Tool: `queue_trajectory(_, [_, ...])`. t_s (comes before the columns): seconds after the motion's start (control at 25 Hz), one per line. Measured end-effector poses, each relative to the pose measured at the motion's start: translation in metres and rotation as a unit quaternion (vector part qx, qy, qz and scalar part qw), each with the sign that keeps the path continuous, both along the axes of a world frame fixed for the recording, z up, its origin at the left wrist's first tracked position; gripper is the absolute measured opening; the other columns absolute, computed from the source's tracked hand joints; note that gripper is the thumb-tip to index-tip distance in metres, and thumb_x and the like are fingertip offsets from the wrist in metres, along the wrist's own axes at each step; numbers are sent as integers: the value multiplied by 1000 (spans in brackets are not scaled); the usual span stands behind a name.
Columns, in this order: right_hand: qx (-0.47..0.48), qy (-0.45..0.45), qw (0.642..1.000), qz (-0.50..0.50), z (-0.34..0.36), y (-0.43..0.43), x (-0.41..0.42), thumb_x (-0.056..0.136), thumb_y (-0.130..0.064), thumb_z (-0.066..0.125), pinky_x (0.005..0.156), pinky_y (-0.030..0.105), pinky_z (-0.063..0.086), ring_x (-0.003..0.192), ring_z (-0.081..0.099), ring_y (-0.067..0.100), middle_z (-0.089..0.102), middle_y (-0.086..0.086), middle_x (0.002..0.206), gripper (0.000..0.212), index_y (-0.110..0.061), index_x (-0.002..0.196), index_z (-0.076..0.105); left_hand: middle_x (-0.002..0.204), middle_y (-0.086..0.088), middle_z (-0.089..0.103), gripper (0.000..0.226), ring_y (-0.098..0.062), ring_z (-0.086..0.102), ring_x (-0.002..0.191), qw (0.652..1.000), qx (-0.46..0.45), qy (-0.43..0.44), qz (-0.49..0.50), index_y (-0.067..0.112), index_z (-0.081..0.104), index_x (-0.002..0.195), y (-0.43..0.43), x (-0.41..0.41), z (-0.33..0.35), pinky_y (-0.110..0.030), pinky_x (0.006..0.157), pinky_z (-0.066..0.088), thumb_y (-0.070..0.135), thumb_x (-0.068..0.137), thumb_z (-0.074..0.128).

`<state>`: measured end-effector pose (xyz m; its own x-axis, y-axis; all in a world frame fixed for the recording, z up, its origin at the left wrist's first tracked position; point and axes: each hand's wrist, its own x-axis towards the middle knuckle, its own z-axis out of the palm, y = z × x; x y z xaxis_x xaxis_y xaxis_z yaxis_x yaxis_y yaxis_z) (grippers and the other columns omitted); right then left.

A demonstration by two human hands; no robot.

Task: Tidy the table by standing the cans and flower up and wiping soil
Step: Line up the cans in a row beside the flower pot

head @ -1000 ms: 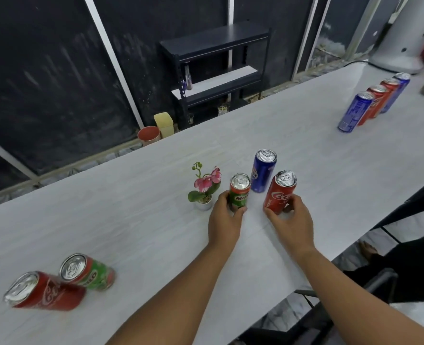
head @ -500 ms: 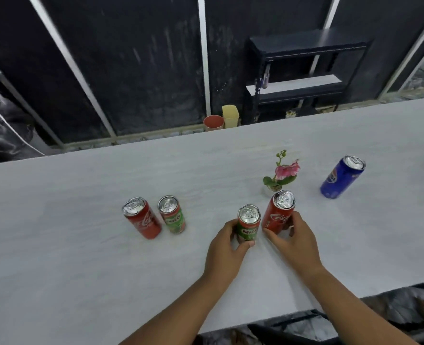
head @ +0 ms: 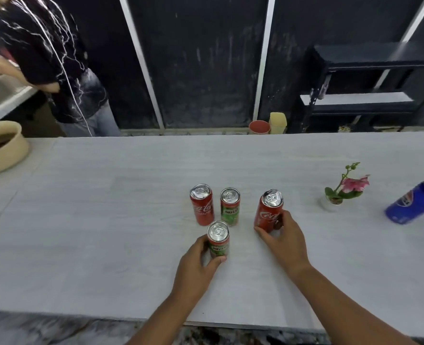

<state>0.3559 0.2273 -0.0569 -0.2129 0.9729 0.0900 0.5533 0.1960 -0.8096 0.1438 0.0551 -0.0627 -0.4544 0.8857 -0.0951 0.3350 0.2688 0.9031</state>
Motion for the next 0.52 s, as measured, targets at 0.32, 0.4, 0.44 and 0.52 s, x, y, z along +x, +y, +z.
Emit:
queue_trajectory(0.32, [5,-30,1000,1,0,-4,-24,73,-49,92,76,31,49,92,60,14,64,-10,98,63,-25,122,60,115,47,66,49,22,60,112,996,-19,56,67,59,60,120,-15,-102,8,-5,90,46,43,84,89])
queue_trajectory(0.4, [4,-44,999,3,1,-3,-26,73,-52,91,73,29,46,90,59,10,63,-10,98,64,-26,123,59,118,37,69,51,19,61,112,995,-16,56,78,47,63,129,-4,-120,9,-16,96,49,41,85,88])
queue_trajectory(0.44, [1,-51,999,5,2,-2,-26,74,-53,90,72,28,46,90,59,9,64,-10,100,64,-28,123,59,123,31,70,54,14,62,114,995,-15,57,79,41,63,133,2,-126,8,-21,98,49,40,86,88])
queue_trajectory(0.52, [-5,-59,998,5,4,1,-26,74,-54,89,71,27,45,89,59,7,65,-11,102,64,-30,125,58,131,22,68,59,4,61,120,996,-13,58,72,34,62,140,16,-133,8,-22,97,46,40,86,88])
